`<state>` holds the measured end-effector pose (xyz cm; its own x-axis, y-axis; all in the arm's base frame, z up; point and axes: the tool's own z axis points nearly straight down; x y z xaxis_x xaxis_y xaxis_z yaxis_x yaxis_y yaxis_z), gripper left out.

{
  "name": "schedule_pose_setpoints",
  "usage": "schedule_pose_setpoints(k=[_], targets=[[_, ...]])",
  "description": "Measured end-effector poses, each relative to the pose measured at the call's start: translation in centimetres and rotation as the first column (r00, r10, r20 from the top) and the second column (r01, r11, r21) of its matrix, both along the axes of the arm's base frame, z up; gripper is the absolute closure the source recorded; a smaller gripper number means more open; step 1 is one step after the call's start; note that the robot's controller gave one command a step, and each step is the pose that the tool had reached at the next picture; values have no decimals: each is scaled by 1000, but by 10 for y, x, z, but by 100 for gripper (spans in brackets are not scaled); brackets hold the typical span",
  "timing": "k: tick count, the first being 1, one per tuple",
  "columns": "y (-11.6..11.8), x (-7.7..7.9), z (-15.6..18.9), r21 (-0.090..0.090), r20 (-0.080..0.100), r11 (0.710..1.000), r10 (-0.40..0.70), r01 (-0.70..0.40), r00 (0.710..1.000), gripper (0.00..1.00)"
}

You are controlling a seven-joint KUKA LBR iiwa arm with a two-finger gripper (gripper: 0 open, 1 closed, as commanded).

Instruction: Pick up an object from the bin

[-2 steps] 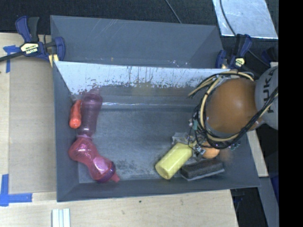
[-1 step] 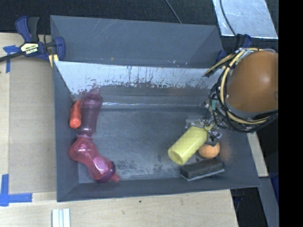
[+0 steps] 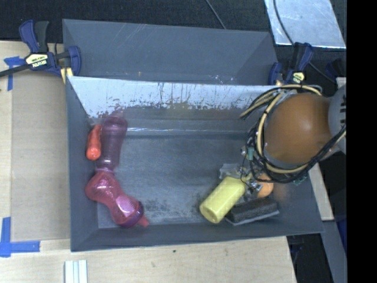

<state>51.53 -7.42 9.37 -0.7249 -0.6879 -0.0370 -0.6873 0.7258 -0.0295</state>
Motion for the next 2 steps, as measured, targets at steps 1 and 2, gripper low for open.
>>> schedule_pose_setpoints(k=[1, 2], targets=[[9, 17, 85, 0, 13, 1000, -19, 19, 1000, 100], [8, 4, 8, 2, -1, 1000, -1, 1, 1000, 100]])
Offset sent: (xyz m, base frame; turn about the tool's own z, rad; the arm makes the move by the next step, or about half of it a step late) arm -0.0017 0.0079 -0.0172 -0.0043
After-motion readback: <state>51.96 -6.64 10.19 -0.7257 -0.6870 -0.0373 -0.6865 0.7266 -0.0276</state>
